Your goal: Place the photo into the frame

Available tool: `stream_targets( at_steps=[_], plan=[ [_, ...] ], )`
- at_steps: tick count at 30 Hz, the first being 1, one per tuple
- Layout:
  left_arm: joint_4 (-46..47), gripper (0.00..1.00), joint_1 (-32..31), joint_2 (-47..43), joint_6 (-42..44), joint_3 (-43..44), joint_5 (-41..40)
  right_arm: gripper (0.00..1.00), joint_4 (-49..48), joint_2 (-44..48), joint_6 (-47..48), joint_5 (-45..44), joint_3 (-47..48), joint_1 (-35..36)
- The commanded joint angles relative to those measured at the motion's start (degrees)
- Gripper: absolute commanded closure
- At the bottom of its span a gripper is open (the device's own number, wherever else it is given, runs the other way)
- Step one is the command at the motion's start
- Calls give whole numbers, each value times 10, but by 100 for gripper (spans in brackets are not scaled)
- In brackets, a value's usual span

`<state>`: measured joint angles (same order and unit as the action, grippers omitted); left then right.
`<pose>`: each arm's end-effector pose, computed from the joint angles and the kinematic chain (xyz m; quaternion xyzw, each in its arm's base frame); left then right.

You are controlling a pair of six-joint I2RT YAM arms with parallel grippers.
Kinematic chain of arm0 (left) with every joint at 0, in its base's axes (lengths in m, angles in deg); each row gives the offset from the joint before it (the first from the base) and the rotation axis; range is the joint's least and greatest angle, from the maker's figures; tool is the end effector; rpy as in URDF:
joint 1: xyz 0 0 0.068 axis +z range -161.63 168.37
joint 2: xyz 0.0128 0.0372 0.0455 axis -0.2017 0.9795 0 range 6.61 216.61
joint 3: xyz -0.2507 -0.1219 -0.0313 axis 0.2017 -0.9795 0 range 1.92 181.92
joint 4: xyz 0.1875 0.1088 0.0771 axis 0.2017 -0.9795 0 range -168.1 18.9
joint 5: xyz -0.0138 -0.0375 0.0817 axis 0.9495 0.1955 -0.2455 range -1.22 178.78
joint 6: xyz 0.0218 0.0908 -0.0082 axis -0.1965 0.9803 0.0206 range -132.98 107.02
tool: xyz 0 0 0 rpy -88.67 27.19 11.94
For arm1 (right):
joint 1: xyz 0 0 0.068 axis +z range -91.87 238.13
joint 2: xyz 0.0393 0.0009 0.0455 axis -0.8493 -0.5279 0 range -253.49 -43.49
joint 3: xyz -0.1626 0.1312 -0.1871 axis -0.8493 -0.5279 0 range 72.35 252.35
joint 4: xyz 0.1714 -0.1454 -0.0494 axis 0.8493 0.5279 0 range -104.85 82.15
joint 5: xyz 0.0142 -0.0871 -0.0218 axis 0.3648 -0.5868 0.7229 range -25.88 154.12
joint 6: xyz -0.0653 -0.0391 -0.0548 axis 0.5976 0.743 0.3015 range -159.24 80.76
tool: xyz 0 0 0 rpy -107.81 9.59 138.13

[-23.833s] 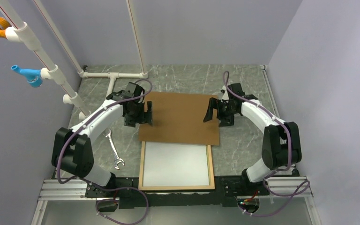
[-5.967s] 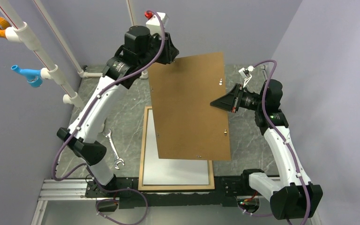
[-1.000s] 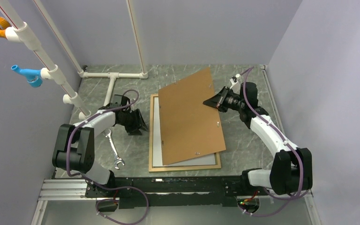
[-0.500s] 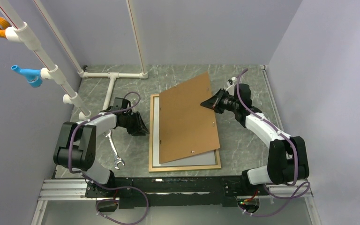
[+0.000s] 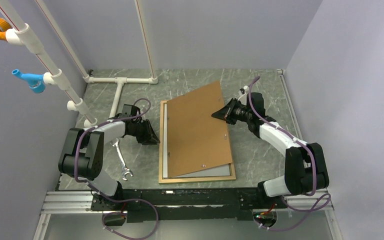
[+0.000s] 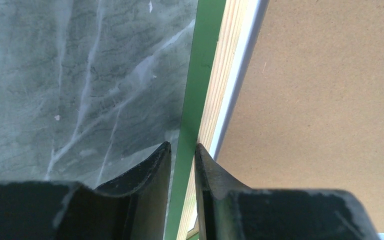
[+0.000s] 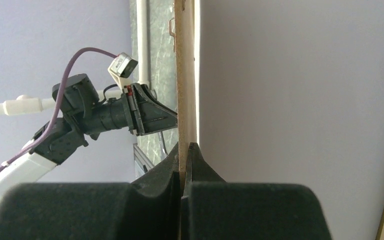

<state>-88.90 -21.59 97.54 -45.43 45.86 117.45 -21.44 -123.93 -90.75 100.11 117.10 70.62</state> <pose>0.2644 -0.0878 0.1378 -0.1314 0.9379 -0.3017 0.1097 0.2879 0.1146 0.2379 0.1263 0.8251 0.4813 0.2677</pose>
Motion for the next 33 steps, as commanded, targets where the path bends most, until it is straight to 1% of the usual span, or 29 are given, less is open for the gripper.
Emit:
stream_targets(
  at_steps=[1,5,8,11,16,21,25,29,33],
  plan=[
    [6,72,-8,15,2,6,-5,100,-42,6,-21,9,-9,6],
    [7,72,-13,20,0,10,-7,100,-22,10,-12,4,-6,11],
    [5,72,-16,23,0,14,-10,100,-22,11,-28,12,-8,11],
    [5,72,-18,24,0,15,-12,100,-1,11,-30,13,5,14],
    [9,72,-21,31,-3,14,-10,100,49,-2,-15,25,30,16],
    [5,73,-25,35,-1,19,-14,100,62,-14,-21,52,46,21],
    [3,73,-27,38,-1,22,-15,100,132,-18,26,32,79,27],
    [1,73,-29,42,1,25,-18,100,146,-18,40,21,81,29],
    [2,73,-30,43,0,23,-20,100,148,-10,56,-9,76,28]
  ],
)
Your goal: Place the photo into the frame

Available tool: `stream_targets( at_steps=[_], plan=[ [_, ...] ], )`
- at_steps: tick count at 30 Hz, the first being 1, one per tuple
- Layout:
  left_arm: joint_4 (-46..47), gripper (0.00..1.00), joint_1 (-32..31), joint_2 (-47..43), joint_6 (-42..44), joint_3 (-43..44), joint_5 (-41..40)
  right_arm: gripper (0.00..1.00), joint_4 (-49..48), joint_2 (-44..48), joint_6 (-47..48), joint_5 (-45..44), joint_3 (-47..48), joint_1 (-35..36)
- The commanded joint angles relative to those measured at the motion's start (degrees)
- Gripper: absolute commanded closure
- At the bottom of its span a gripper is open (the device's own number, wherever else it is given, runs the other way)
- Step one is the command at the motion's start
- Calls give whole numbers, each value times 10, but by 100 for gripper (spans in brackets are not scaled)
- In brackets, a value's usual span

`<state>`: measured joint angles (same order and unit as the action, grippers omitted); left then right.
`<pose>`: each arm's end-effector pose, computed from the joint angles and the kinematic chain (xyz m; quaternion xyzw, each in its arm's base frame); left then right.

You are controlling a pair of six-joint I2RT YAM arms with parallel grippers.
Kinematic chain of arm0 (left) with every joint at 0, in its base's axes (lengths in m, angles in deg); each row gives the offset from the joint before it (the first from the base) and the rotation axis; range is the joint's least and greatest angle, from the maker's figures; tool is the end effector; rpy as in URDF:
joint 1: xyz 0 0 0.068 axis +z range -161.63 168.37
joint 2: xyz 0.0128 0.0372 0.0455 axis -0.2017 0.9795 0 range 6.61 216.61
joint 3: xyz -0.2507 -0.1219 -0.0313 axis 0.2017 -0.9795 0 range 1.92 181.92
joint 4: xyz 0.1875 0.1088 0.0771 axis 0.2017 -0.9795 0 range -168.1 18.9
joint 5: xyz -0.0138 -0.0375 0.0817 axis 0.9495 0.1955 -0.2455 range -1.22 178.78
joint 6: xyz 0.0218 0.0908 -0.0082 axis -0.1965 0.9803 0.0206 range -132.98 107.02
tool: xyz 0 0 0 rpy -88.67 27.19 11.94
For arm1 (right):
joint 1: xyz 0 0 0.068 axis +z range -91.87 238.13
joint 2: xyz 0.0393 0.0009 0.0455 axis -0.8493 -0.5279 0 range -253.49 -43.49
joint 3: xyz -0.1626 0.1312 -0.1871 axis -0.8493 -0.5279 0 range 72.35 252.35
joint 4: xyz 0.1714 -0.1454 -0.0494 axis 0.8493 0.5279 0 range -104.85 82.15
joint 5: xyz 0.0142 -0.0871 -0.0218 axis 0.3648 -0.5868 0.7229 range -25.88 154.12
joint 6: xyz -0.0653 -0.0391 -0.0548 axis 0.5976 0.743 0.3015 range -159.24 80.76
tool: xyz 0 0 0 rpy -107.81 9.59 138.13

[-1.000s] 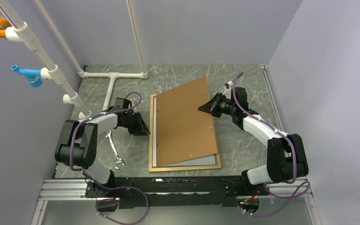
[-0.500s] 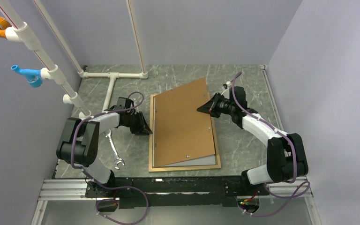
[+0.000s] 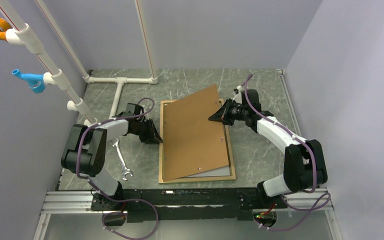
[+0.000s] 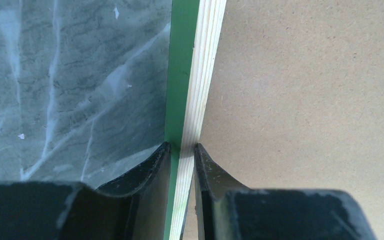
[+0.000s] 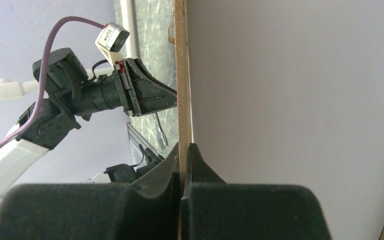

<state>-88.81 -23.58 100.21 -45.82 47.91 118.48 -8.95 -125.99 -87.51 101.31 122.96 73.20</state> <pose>0.2706 -0.1002 0.1354 -0.1174 0.9385 -0.3102 0.0956 0.2835 0.1292 0.2359 0.1087 0.8557 0.4627 0.2047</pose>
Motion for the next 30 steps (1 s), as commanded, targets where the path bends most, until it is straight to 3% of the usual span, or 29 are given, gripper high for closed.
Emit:
stream_targets(
  at_steps=[1,23,30],
  plan=[
    [1,73,-11,17,4,2,-31,100,22,12,29,-27,17,3],
    [-16,77,-13,30,18,8,-46,100,-48,26,63,-71,40,2],
    [-16,87,-13,33,19,9,-48,100,-91,33,64,-82,29,1]
  ],
)
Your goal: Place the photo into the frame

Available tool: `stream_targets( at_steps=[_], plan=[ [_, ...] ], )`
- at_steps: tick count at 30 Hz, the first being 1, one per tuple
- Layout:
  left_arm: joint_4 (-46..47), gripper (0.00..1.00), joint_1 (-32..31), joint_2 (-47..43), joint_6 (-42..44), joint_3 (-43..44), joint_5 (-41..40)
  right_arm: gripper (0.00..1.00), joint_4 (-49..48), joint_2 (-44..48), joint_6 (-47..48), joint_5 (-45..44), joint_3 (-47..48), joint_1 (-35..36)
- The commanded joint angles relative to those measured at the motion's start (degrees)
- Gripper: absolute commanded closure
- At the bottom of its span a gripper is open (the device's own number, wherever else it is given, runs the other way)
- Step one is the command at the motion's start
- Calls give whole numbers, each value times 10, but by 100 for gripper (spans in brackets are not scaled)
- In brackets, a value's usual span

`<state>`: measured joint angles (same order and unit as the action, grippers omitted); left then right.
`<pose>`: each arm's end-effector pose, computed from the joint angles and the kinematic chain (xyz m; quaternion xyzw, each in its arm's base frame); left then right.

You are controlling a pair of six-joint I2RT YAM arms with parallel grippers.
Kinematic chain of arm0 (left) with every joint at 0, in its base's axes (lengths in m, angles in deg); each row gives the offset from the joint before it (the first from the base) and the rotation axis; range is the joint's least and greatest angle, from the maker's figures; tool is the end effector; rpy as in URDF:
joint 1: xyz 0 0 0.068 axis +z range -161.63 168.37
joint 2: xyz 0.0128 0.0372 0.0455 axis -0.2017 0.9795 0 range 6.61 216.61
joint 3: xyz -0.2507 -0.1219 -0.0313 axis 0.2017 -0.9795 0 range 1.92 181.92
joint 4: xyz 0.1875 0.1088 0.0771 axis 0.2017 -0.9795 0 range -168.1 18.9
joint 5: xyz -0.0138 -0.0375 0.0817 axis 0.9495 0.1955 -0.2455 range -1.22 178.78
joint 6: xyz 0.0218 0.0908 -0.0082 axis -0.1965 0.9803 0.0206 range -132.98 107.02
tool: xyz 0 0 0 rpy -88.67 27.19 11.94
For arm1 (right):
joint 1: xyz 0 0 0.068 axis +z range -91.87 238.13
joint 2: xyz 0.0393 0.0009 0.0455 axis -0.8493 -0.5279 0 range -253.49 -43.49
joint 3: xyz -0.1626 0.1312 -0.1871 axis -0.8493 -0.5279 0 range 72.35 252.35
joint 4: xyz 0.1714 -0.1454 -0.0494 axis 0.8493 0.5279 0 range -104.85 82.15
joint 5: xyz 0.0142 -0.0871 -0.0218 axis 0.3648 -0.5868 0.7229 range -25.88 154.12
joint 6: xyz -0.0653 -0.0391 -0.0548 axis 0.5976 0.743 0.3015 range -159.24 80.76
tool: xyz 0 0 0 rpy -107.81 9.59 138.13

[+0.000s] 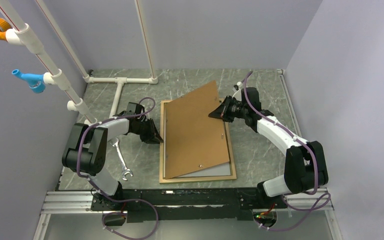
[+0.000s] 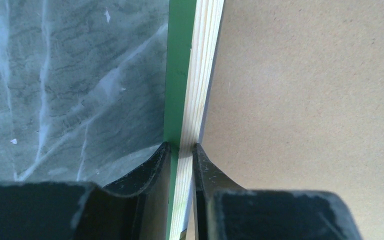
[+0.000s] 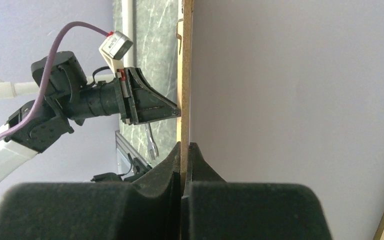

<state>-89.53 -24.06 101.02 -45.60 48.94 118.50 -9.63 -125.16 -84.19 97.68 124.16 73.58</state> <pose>0.2727 -0.1032 0.1353 -0.1128 0.9399 -0.3092 0.0909 0.2882 0.1281 0.2464 0.0876 0.8554 0.4435 0.2528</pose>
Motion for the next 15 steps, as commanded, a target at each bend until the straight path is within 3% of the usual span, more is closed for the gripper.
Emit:
stream_targets(
  at_steps=[1,15],
  plan=[
    [-9,88,-8,26,17,-1,-48,100,-88,22,30,-45,17,-2],
    [-15,93,-9,30,21,6,-48,100,-119,2,12,-29,-40,-2]
  ],
)
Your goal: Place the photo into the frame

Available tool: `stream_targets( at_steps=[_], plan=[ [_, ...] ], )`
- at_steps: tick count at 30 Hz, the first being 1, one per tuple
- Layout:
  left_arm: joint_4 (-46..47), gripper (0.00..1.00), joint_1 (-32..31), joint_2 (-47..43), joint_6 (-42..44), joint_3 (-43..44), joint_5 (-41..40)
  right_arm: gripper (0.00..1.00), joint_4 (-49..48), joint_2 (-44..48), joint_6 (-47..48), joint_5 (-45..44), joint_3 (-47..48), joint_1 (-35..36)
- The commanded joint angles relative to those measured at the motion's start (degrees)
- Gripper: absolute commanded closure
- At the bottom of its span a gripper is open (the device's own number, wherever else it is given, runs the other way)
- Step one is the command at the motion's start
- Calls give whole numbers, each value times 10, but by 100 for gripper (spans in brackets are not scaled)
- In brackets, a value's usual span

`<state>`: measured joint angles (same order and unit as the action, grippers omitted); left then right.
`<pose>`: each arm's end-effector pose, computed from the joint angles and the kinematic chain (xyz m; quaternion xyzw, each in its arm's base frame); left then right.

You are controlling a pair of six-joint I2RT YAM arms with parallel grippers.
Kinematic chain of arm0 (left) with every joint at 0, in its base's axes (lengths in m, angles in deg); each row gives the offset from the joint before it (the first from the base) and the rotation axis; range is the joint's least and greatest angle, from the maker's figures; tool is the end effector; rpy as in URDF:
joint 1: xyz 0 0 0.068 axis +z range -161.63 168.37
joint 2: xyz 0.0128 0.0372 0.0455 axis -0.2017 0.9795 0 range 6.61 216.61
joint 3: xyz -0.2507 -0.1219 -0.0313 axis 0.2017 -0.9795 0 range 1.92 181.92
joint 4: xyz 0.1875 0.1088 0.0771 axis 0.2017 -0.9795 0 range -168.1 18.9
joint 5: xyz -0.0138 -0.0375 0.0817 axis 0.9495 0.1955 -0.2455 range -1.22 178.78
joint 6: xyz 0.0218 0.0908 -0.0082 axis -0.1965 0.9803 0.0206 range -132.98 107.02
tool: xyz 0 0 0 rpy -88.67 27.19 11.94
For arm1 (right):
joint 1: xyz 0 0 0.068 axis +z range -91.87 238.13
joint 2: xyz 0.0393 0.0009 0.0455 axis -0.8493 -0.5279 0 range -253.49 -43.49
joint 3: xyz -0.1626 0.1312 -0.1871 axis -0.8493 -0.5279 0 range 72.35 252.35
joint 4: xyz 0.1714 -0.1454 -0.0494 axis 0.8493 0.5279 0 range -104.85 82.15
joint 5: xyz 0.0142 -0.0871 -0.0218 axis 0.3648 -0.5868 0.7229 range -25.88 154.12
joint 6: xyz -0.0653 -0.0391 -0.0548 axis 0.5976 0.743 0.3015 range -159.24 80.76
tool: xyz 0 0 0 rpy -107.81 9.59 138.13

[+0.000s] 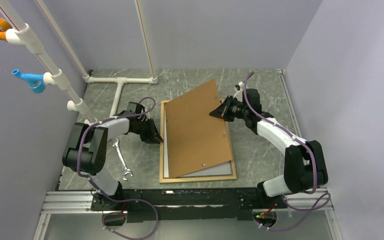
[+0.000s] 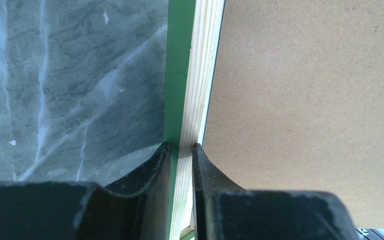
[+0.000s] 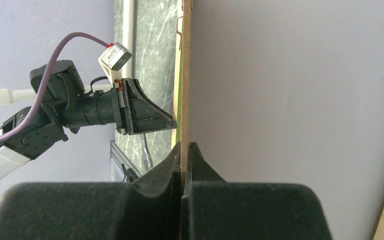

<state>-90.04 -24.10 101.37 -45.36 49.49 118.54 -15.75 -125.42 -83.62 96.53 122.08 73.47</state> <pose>0.2739 -0.1037 0.1355 -0.1112 0.9405 -0.3085 0.0889 0.2935 0.1274 0.2454 0.0774 0.8445 0.4453 0.2872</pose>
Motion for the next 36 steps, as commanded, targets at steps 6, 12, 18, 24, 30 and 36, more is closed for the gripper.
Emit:
stream_targets(
  at_steps=[6,12,18,24,30,36],
  plan=[
    [-11,93,-11,26,16,4,-46,100,-88,4,-28,-20,-61,9],
    [-12,93,-14,27,16,5,-47,100,-103,-8,-36,-29,-79,21],
    [-9,93,-16,25,14,5,-47,100,-116,-4,-37,-38,-110,23],
    [-13,91,-17,26,14,11,-48,97,-113,-14,-20,-43,-111,23],
    [-24,78,-19,18,19,17,-60,73,-73,-34,15,-34,-79,24],
    [-35,67,-19,11,23,25,-68,45,-38,-43,43,-46,-63,26]
  ],
)
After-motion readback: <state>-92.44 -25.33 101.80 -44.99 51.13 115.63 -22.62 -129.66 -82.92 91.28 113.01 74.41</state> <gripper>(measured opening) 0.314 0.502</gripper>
